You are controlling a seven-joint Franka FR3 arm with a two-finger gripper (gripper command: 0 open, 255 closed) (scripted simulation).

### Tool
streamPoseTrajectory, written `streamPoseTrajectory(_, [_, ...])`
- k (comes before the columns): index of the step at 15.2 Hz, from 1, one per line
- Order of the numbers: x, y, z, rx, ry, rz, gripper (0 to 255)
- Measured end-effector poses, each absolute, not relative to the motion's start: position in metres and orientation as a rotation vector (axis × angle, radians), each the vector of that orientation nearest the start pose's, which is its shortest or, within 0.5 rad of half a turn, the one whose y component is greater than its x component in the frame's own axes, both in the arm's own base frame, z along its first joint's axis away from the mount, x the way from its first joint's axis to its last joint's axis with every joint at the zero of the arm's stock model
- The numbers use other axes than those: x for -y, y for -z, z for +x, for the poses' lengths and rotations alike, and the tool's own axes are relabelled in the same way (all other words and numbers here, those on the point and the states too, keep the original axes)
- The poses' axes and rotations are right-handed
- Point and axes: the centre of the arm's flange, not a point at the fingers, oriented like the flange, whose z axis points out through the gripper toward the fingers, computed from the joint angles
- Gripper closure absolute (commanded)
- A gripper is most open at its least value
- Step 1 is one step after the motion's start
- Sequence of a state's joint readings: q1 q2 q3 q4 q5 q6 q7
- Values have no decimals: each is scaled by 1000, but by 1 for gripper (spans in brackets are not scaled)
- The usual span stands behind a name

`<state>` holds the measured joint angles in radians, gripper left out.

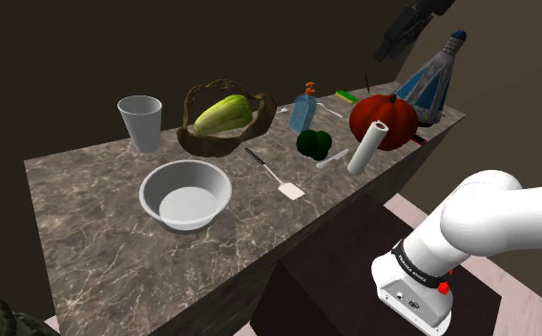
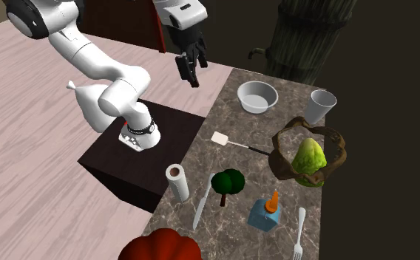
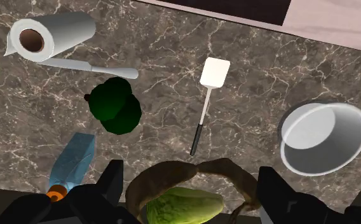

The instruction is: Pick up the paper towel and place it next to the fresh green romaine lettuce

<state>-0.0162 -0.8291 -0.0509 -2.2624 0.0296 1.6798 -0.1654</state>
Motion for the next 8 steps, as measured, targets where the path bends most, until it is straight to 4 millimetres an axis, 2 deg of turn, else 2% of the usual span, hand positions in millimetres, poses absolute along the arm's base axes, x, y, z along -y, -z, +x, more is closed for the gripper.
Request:
streamPoseTrajectory(2, [30,-654,302,168,388,-3073,0])
streamPoseTrajectory(8, [79,-605,293,147,370,-3085,0])
